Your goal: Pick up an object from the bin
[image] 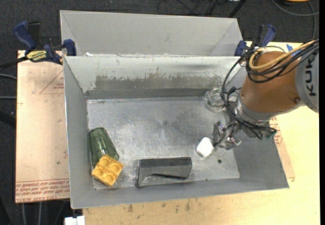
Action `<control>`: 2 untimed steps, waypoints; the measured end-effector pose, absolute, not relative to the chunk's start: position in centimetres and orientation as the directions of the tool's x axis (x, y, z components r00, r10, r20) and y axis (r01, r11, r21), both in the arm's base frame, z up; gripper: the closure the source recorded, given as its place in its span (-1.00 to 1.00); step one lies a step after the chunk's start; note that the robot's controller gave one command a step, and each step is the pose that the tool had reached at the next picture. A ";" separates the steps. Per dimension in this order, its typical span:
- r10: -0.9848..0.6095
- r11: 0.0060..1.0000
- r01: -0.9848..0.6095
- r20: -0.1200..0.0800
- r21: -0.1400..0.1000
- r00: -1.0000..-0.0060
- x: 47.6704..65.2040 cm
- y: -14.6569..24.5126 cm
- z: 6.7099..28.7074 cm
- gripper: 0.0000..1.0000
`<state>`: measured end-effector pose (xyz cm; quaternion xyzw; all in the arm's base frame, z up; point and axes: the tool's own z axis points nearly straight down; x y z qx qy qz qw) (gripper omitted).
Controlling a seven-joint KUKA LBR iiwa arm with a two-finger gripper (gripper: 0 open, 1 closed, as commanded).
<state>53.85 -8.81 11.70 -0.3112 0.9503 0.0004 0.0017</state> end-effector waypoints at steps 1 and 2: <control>-0.591 0.806 -0.591 -0.003 0.000 -0.806 53.8 -8.8 11.7 1.00; -0.618 0.786 -0.618 -0.008 -0.004 -0.786 57.3 -7.5 14.9 -1.00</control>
Offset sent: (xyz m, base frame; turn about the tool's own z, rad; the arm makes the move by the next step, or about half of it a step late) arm 0.0314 0.0119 0.0305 -0.0342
